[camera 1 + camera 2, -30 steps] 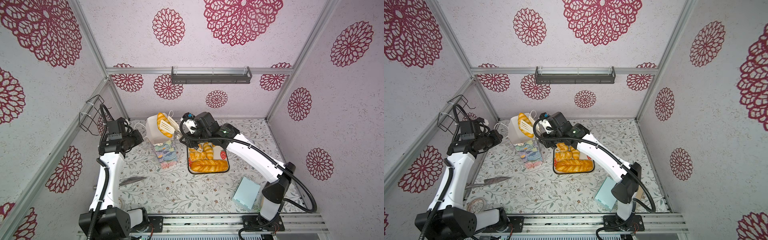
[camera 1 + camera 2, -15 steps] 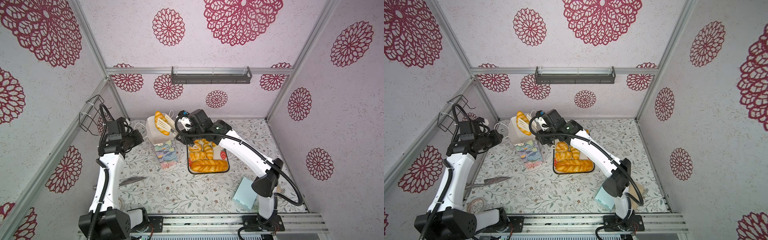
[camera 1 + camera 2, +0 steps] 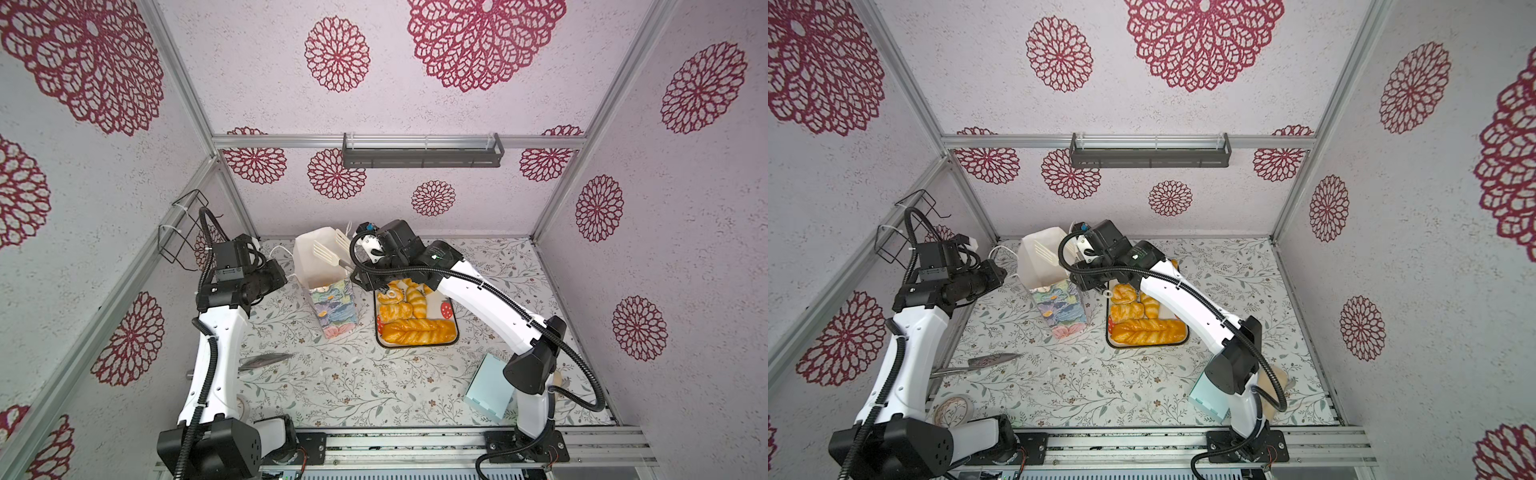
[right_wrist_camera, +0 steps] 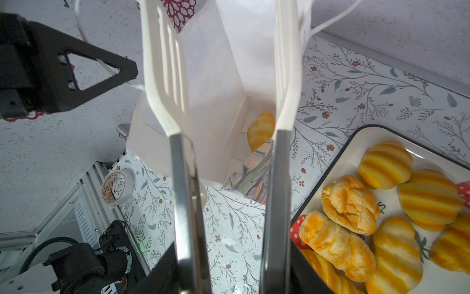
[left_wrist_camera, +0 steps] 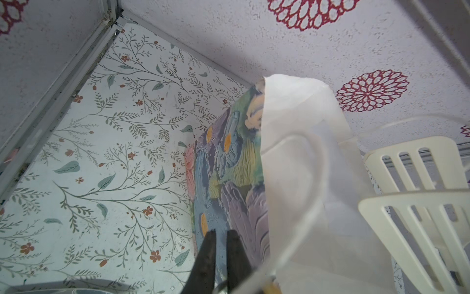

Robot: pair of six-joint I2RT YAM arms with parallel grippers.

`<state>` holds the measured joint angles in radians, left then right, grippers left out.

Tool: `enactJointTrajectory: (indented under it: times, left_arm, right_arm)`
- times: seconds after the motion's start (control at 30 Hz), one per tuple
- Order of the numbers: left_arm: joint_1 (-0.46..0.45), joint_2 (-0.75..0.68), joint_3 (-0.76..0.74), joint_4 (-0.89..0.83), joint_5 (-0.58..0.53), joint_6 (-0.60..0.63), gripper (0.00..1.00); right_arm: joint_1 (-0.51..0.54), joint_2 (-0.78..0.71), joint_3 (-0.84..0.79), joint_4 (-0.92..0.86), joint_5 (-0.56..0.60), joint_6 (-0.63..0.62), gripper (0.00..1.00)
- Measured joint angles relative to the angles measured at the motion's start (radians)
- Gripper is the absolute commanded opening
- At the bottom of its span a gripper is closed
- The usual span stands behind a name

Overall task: Place the fake bread into the paper bag
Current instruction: 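Withdraw the empty tongs from the bag back over the tray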

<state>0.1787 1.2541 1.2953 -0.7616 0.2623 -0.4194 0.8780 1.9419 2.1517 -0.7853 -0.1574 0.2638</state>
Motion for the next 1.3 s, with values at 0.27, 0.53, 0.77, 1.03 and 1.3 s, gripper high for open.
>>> enactJointTrajectory:
  times: [0.27,0.53,0.77,1.03,1.3]
  left_arm:
    - [0.0,0.0,0.0,-0.001,0.008,0.0,0.12]
    - [0.0,0.0,0.0,-0.001,0.023,-0.001,0.12]
    - [-0.002,0.0,0.0,0.0,0.043,-0.008,0.12]
    - [-0.004,0.0,0.0,0.001,0.063,-0.02,0.12]
    - [-0.006,0.0,0.0,0.014,0.092,-0.037,0.12]
  right_arm:
    - [0.0,-0.01,0.0,0.002,0.0,0.0,0.52]
    - [0.0,-0.078,0.0,0.003,0.011,-0.001,0.52]
    - [-0.008,-0.13,-0.023,0.009,0.045,-0.002,0.52]
    - [-0.07,-0.219,-0.16,0.035,0.053,0.0,0.52]
    - [-0.15,-0.338,-0.332,0.105,0.05,0.029,0.52]
